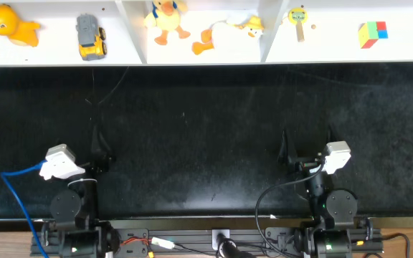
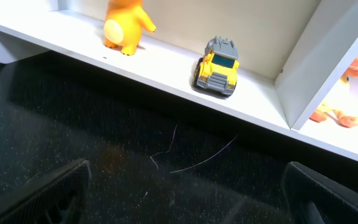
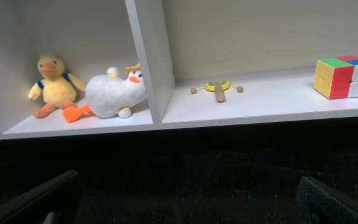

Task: Store Toys

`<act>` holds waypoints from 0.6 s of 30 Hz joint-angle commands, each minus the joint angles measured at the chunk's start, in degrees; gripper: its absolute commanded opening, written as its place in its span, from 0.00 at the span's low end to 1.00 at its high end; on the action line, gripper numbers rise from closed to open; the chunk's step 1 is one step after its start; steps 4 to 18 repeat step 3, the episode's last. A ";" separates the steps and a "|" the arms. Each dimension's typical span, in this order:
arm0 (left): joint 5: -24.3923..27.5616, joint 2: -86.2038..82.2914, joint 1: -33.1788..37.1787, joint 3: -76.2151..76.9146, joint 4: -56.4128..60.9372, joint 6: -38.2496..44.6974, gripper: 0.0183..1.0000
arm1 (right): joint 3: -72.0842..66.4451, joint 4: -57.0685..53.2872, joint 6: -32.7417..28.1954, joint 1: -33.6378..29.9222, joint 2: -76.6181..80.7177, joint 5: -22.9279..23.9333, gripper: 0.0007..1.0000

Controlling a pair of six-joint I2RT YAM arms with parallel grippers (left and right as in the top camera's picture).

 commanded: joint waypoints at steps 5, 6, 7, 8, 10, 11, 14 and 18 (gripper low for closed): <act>0.55 -0.57 0.11 -0.52 0.24 0.24 1.00 | -0.81 0.24 0.26 0.26 -0.48 0.42 1.00; 0.55 -0.57 0.11 -0.52 0.24 0.24 1.00 | -0.81 0.24 0.26 0.26 -0.48 0.42 1.00; 0.55 -0.57 0.11 -0.52 0.24 0.24 1.00 | -0.81 0.24 0.26 0.26 -0.48 0.42 1.00; 0.55 -0.57 0.11 -0.52 0.24 0.24 1.00 | -0.81 0.24 0.26 0.26 -0.48 0.42 1.00; 0.55 -0.57 0.11 -0.52 0.24 0.24 1.00 | -0.81 0.24 0.26 0.26 -0.48 0.42 1.00; 0.55 -0.57 0.11 -0.52 0.24 0.24 1.00 | -0.81 0.24 0.26 0.26 -0.48 0.42 1.00; 0.55 -0.57 0.11 -0.52 0.24 0.24 1.00 | -0.81 0.24 0.26 0.26 -0.48 0.42 1.00; 0.55 -0.57 0.11 -0.52 0.24 0.24 1.00 | -0.81 0.24 0.26 0.26 -0.48 0.42 1.00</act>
